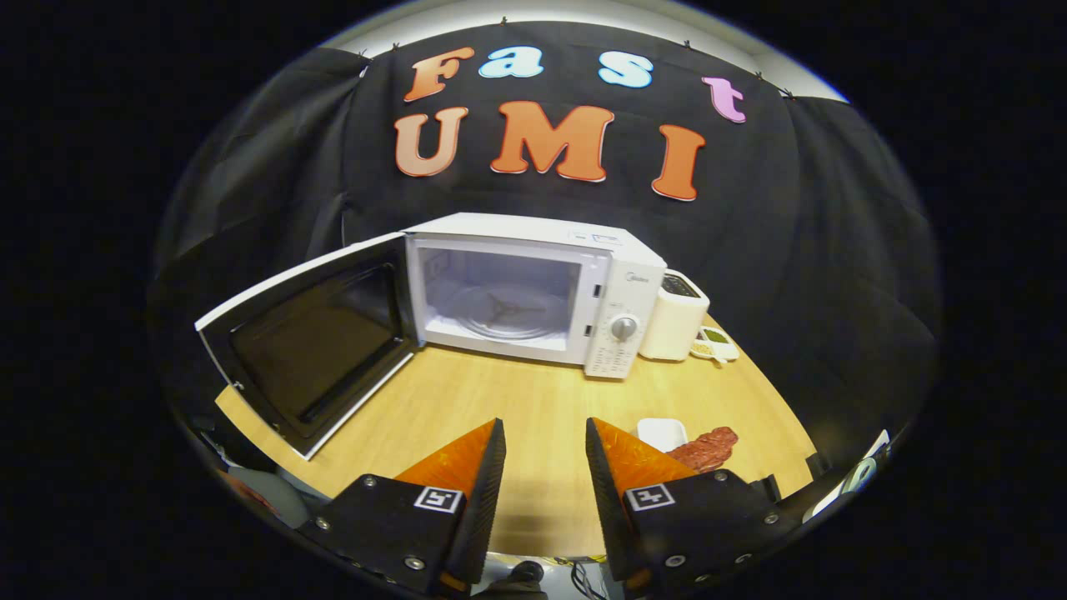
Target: Open the microwave, put the food inside, and close the microwave door.
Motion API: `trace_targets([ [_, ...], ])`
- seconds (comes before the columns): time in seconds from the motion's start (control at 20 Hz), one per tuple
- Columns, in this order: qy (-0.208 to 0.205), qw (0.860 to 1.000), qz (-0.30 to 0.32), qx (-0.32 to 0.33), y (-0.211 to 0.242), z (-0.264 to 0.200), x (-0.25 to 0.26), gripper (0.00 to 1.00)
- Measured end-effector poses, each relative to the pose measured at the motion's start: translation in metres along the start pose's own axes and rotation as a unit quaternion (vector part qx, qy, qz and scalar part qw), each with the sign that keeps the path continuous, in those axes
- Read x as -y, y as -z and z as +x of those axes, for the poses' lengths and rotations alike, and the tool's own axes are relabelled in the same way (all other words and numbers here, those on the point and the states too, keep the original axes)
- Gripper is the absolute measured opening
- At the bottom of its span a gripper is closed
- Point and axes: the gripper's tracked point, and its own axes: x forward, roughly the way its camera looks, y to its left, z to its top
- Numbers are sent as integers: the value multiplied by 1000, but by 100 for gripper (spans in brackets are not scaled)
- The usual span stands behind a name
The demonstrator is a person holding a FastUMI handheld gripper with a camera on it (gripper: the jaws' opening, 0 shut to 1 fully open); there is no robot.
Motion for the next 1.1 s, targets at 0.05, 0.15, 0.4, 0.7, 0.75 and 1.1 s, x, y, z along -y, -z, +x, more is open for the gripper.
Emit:
trace_targets([
  [0.05, 8, 1000, 1, -8, 5, 4, 19, 59],
  [0.15, 20, 1000, 0, -22, 13, 15, 53, 66],
  [0.4, 29, 998, -3, -56, 33, 43, 127, 77],
  [0.7, -15, 990, 25, -139, 71, 83, 176, 79],
  [0.75, -34, 986, 35, -159, 80, 87, 177, 81],
  [1.1, -158, 943, 90, -277, 108, 106, 179, 81],
])
